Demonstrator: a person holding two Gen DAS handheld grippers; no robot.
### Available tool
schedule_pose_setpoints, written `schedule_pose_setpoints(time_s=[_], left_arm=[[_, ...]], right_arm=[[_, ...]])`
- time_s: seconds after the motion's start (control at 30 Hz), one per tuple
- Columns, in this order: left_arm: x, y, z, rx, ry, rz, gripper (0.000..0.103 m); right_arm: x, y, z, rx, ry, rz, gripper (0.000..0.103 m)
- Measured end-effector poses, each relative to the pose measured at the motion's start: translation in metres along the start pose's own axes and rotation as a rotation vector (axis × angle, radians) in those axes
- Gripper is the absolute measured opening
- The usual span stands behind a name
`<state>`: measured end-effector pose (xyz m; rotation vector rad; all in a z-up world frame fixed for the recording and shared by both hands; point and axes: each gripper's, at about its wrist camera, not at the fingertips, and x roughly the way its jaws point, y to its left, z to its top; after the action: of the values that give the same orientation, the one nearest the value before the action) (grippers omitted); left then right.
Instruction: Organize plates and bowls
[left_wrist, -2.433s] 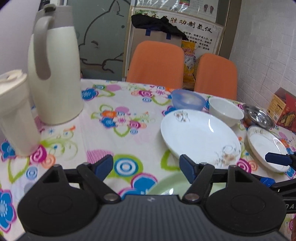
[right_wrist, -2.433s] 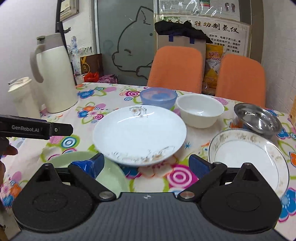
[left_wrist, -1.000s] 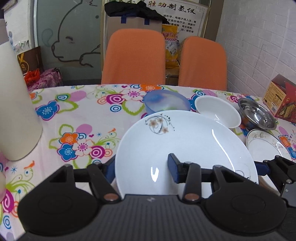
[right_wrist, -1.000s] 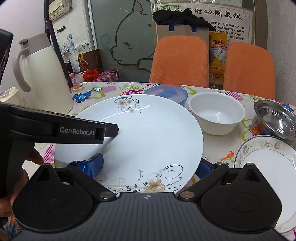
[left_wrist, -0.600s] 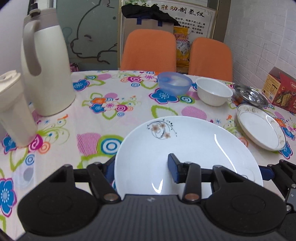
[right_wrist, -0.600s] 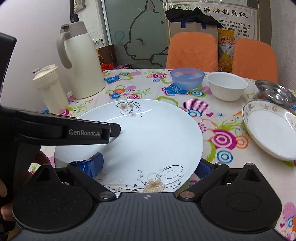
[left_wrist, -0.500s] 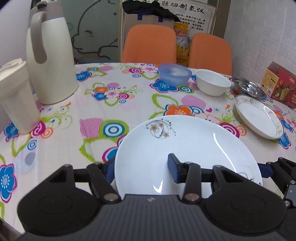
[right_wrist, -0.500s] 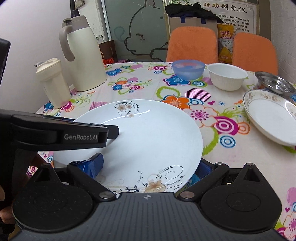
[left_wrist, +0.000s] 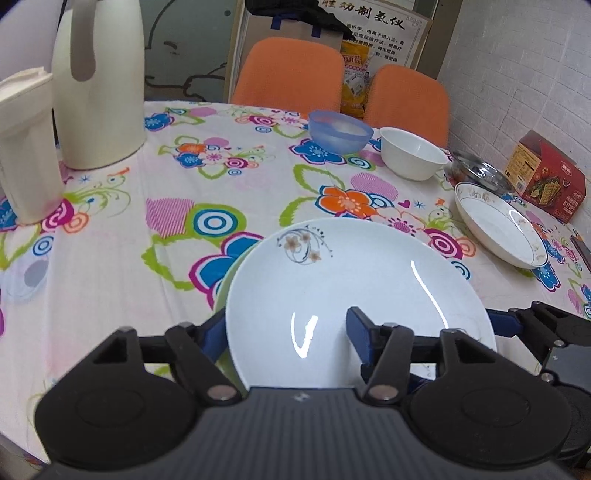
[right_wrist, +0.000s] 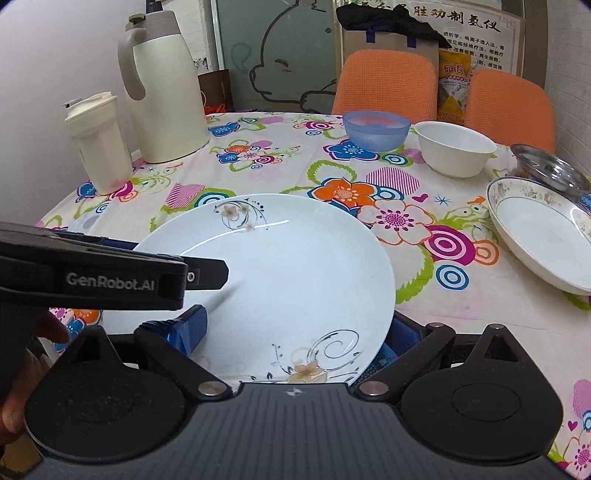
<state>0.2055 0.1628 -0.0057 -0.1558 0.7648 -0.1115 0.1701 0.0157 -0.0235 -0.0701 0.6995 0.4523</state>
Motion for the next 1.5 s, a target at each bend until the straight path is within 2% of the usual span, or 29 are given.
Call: schedule_pose_setpoints(time_s=[0.13,0.2,0.33,0.4,0.5,0.6,0.67,0.77,0.83,0.9,1.03,1.17,1.33,1.5], left_arm=[[-0.003,0.009,0.005,-0.038,0.024,-0.044,0.064],[-0.009,0.010,0.006,-0.039,0.040,-0.065,0.069],[-0.017,0.015,0.009,-0.050,0.080,-0.105,0.073],[-0.028,0.016,0.014,-0.057,0.048,-0.103,0.074],[-0.042,0.007,0.028,-0.011,-0.032,-0.073,0.074],[-0.037,-0.013,0.051,0.033,-0.065,-0.064,0.074],[-0.023,-0.034,0.066,0.074,-0.067,-0.109,0.074],[0.012,-0.079,0.086,0.142,-0.019,-0.167,0.074],[0.041,-0.112,0.098,0.189,0.033,-0.208,0.074],[0.070,-0.141,0.108,0.226,0.080,-0.241,0.074],[0.128,-0.188,0.123,0.262,0.155,-0.230,0.074],[0.171,-0.206,0.128,0.238,0.228,-0.191,0.074],[0.196,-0.214,0.126,0.234,0.277,-0.166,0.070],[0.196,-0.223,0.123,0.263,0.248,-0.141,0.069]], right_arm=[[-0.001,-0.002,0.001,-0.009,-0.010,-0.006,0.087],[-0.004,-0.007,0.000,-0.015,-0.020,-0.037,0.087],[-0.011,-0.026,0.003,0.050,-0.049,-0.029,0.087],[-0.020,-0.035,0.005,0.075,-0.077,-0.022,0.087],[-0.031,-0.052,0.009,0.086,-0.101,-0.048,0.087],[-0.046,-0.083,0.013,0.131,-0.136,-0.075,0.087],[-0.056,-0.107,0.017,0.141,-0.164,-0.145,0.087],[-0.061,-0.152,0.024,0.149,-0.168,-0.288,0.087],[-0.054,-0.187,0.027,0.180,-0.137,-0.360,0.087],[-0.043,-0.216,0.029,0.220,-0.100,-0.395,0.087],[-0.008,-0.250,0.031,0.242,-0.019,-0.383,0.087],[0.012,-0.258,0.031,0.231,0.030,-0.317,0.087],[0.017,-0.253,0.032,0.207,0.029,-0.283,0.087],[0.014,-0.250,0.026,0.199,0.000,-0.275,0.088]])
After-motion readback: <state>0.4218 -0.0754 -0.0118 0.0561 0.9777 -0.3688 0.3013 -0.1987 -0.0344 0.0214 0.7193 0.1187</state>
